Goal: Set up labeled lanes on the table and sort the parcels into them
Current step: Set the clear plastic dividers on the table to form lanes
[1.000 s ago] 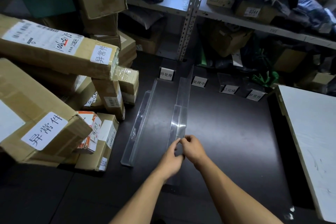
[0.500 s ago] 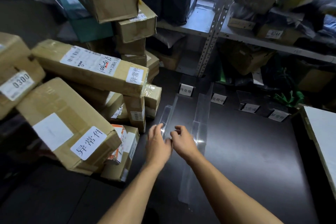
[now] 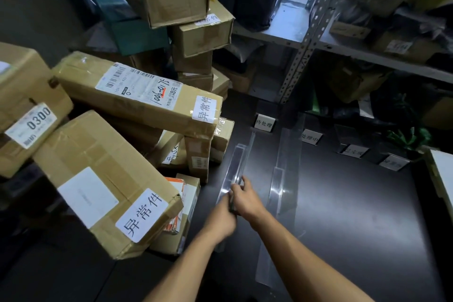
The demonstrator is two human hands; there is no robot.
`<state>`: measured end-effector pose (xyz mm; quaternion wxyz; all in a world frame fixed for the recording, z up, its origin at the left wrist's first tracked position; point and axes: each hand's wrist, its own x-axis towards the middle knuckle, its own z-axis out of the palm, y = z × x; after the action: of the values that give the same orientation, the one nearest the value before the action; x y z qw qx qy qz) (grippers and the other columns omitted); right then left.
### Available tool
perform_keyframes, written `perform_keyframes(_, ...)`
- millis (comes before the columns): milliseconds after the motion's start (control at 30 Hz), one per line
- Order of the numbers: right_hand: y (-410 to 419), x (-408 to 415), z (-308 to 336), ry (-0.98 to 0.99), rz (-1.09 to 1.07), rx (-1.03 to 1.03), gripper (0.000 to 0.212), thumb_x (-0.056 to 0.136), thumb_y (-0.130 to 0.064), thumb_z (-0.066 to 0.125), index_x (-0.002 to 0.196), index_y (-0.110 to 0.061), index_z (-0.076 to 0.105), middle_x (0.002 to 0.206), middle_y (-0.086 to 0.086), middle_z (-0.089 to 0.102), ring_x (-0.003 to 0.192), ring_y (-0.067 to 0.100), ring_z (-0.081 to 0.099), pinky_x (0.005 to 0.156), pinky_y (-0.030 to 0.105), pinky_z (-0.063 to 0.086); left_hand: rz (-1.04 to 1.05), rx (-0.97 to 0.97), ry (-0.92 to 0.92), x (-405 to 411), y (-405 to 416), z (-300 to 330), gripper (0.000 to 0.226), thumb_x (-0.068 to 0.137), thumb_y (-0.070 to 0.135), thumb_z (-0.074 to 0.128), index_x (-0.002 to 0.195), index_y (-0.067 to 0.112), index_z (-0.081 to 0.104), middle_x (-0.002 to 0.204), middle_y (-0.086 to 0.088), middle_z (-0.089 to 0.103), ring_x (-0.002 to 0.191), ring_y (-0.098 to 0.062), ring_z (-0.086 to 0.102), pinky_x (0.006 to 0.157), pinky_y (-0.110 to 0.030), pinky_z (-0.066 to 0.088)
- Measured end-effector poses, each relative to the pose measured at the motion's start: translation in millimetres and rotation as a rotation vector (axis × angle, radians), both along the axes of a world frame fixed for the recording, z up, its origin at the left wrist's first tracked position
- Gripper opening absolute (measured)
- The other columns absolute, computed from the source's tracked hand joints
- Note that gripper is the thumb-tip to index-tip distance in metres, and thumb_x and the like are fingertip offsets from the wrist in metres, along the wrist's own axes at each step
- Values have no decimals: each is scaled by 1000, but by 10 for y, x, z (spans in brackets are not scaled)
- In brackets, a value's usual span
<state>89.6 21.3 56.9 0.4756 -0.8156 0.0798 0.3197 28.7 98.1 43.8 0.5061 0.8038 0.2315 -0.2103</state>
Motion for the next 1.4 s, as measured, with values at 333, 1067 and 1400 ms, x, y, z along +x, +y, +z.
perform_keyframes(333, -44, 53, 15, -19, -12, 48, 56, 105, -45, 28, 151, -13, 33, 154, 11, 39, 139, 26, 40, 114, 47, 35, 126, 58, -132, 106, 24, 381, 56, 103, 15, 33, 152, 43, 28, 152, -4, 44, 129, -16, 50, 87, -17, 34)
perform_keyframes(1067, -1973, 1321, 1274, -358, -269, 360, 65, 82, -60, 47, 144, -40, 41, 143, -4, 52, 125, 21, 56, 89, 48, 57, -77, -178, -380, 1245, -1797, 1424, 59, 101, 22, 39, 149, 53, 22, 155, 9, 39, 136, -14, 45, 95, -21, 35)
perform_keyframes(1400, -2959, 1666, 475, -192, -402, 238, 44, 100, -36, 43, 145, -32, 44, 147, -6, 47, 131, 20, 49, 87, 40, 56, -151, -411, -88, 1750, -2719, 623, 69, 93, 10, 44, 145, 53, 32, 97, 31, 53, 72, 7, 49, 58, -1, 40)
